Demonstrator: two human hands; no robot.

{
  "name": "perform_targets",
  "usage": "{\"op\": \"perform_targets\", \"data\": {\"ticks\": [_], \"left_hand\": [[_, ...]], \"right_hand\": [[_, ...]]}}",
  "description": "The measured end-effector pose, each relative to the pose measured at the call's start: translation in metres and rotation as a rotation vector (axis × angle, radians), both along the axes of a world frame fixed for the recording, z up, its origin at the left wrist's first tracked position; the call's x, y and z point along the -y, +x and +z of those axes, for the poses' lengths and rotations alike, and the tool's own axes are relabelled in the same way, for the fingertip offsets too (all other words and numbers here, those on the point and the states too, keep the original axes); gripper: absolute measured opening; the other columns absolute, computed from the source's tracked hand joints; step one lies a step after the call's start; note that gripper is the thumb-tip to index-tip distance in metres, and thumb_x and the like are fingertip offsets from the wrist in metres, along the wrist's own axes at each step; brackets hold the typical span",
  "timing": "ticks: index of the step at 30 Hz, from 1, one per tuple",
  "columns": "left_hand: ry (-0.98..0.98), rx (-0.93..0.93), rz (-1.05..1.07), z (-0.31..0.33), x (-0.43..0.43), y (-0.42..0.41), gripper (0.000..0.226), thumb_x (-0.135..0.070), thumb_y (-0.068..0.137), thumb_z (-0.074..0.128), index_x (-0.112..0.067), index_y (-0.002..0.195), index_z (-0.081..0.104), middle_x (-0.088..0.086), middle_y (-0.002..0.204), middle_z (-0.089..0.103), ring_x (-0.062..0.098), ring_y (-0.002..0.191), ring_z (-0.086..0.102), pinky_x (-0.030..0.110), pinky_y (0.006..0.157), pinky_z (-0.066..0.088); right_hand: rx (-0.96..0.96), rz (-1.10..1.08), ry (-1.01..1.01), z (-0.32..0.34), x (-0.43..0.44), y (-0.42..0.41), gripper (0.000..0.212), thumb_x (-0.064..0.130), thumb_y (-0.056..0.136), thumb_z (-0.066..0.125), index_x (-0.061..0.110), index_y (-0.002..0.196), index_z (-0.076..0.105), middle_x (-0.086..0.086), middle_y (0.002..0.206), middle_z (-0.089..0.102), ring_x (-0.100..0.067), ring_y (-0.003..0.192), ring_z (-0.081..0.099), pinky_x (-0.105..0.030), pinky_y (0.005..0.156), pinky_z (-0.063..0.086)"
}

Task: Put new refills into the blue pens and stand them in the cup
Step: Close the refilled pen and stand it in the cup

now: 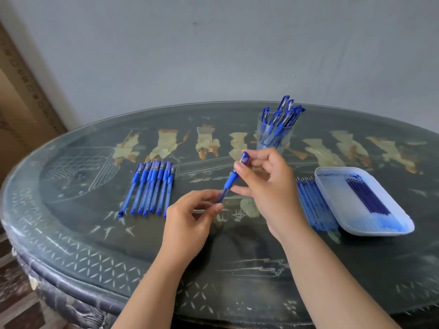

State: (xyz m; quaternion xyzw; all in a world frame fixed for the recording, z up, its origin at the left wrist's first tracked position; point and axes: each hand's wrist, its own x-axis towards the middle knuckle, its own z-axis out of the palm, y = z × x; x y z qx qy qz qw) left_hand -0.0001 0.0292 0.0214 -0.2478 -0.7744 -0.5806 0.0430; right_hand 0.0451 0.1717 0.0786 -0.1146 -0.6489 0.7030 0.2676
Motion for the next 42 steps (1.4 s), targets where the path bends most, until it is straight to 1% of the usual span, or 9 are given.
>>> {"op": "perform_targets", "data": {"ticks": [8, 12, 19, 23, 27, 31, 35, 39, 42], "left_hand": [[-0.005, 0.034, 0.007, -0.001, 0.002, 0.000, 0.032, -0.005, 0.083, 0.074, -0.035, 0.094, 0.071, -0.019, 0.090, 0.070, 0.003, 0.075, 0.065, 0.025, 0.066, 0.055], [0.055, 0.088, 0.008, 0.000, 0.002, 0.000, 0.025, -0.001, 0.083, 0.073, -0.024, 0.092, 0.070, -0.007, 0.084, 0.070, 0.005, 0.069, 0.063, 0.017, 0.063, 0.052], [0.091, 0.105, 0.005, -0.002, 0.004, -0.002, 0.026, 0.000, 0.085, 0.070, -0.023, 0.096, 0.071, -0.008, 0.090, 0.071, 0.009, 0.084, 0.068, 0.012, 0.073, 0.050], [0.140, 0.132, 0.027, -0.001, 0.003, -0.006, 0.027, -0.008, 0.085, 0.072, -0.025, 0.107, 0.071, -0.010, 0.097, 0.073, 0.003, 0.095, 0.068, 0.015, 0.085, 0.052], [0.175, 0.170, 0.054, 0.001, 0.003, -0.007, 0.027, -0.015, 0.087, 0.071, -0.030, 0.109, 0.070, -0.013, 0.103, 0.072, -0.001, 0.102, 0.066, 0.015, 0.089, 0.052], [0.147, 0.165, 0.050, 0.001, 0.003, -0.008, 0.027, -0.018, 0.088, 0.069, -0.032, 0.111, 0.069, -0.015, 0.104, 0.072, -0.003, 0.102, 0.065, 0.012, 0.087, 0.051], [0.134, 0.164, 0.040, 0.001, 0.003, -0.007, 0.027, -0.018, 0.089, 0.068, -0.032, 0.112, 0.068, -0.014, 0.104, 0.072, -0.003, 0.102, 0.065, 0.013, 0.088, 0.051], [0.126, 0.171, 0.035, 0.001, 0.004, -0.007, 0.027, -0.018, 0.089, 0.068, -0.034, 0.111, 0.068, -0.015, 0.101, 0.072, -0.002, 0.102, 0.065, 0.014, 0.088, 0.052], [0.126, 0.172, 0.037, 0.000, 0.003, -0.007, 0.026, -0.018, 0.089, 0.068, -0.034, 0.110, 0.068, -0.015, 0.100, 0.072, -0.002, 0.101, 0.066, 0.017, 0.088, 0.053]], "right_hand": [[-0.010, -0.014, 0.073, -0.002, 0.003, -0.001, 0.016, 0.002, 0.089, 0.068, 0.013, 0.086, 0.056, 0.006, 0.103, 0.068, -0.012, 0.091, 0.070, -0.036, 0.066, 0.062], [-0.056, -0.011, 0.261, -0.001, 0.018, -0.005, 0.017, 0.007, 0.089, 0.069, 0.020, 0.087, 0.058, 0.013, 0.105, 0.070, -0.009, 0.091, 0.070, -0.043, 0.074, 0.061], [-0.086, -0.092, 0.487, -0.005, 0.030, -0.005, 0.021, 0.014, 0.093, 0.064, 0.028, 0.108, 0.059, 0.012, 0.091, 0.065, -0.009, 0.087, 0.066, -0.036, 0.075, 0.058], [-0.087, -0.068, 0.459, 0.002, 0.014, -0.012, 0.026, 0.011, 0.093, 0.064, 0.034, 0.103, 0.057, 0.009, 0.088, 0.064, -0.013, 0.085, 0.068, -0.041, 0.071, 0.061], [-0.132, -0.299, 0.469, 0.034, -0.029, -0.024, 0.038, 0.009, 0.092, 0.064, 0.045, 0.095, 0.052, 0.024, 0.078, 0.061, -0.013, 0.076, 0.068, -0.045, 0.069, 0.060], [-0.245, -0.539, 0.523, 0.077, -0.074, -0.041, 0.024, 0.010, 0.091, 0.063, 0.030, 0.099, 0.051, 0.015, 0.080, 0.056, -0.017, 0.077, 0.065, -0.048, 0.067, 0.058], [-0.310, -0.632, 0.587, 0.100, -0.097, -0.060, 0.020, 0.013, 0.089, 0.060, 0.025, 0.102, 0.051, 0.010, 0.082, 0.056, -0.025, 0.076, 0.065, -0.045, 0.070, 0.057], [-0.176, -0.621, 0.701, 0.097, -0.109, -0.072, 0.020, 0.011, 0.092, 0.061, 0.010, 0.111, 0.055, 0.012, 0.078, 0.055, -0.023, 0.074, 0.065, -0.039, 0.074, 0.054], [-0.022, -0.575, 0.770, 0.084, -0.115, -0.075, 0.023, 0.013, 0.091, 0.063, 0.013, 0.111, 0.055, 0.004, 0.079, 0.062, -0.024, 0.075, 0.064, -0.033, 0.071, 0.049]]}}
